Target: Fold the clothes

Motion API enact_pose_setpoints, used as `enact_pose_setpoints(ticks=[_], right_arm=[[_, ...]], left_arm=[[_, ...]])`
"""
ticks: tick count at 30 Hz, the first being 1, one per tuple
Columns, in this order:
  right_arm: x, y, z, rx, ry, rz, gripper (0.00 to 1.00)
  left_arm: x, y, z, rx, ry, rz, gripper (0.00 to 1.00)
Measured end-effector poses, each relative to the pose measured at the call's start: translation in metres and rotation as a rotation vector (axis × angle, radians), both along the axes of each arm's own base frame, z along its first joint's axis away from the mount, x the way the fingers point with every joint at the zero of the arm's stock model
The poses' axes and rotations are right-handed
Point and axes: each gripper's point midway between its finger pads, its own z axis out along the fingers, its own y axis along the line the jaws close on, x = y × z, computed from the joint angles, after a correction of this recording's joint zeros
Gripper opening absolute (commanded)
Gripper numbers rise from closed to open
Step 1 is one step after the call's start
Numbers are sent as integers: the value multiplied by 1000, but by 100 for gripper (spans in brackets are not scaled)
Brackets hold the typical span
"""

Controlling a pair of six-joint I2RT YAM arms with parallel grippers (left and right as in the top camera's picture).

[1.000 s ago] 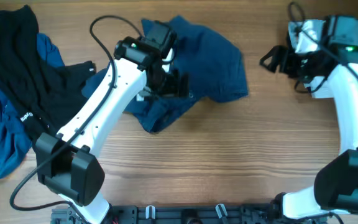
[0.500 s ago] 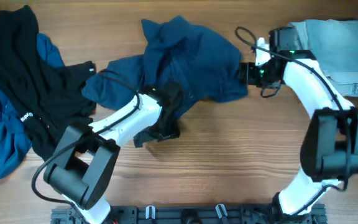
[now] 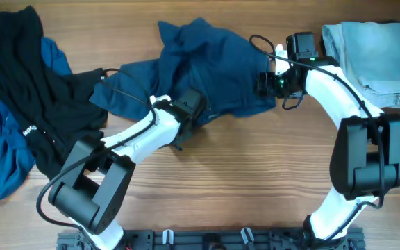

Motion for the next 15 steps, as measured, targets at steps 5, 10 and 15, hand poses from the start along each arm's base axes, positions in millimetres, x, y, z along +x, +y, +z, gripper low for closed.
enact_pose_setpoints(ticks=[5,10,15], right_arm=[[-3,-1,-11,0,35,-23,73],[-11,3,-32,18,103,-30,53],[-20,9,-39,18,148,-35,4]], left_arm=[[7,7,10,35,-50,7,4],[19,8,68,-19,-220,21,4],[21,8,69,-17,-230,23,4]])
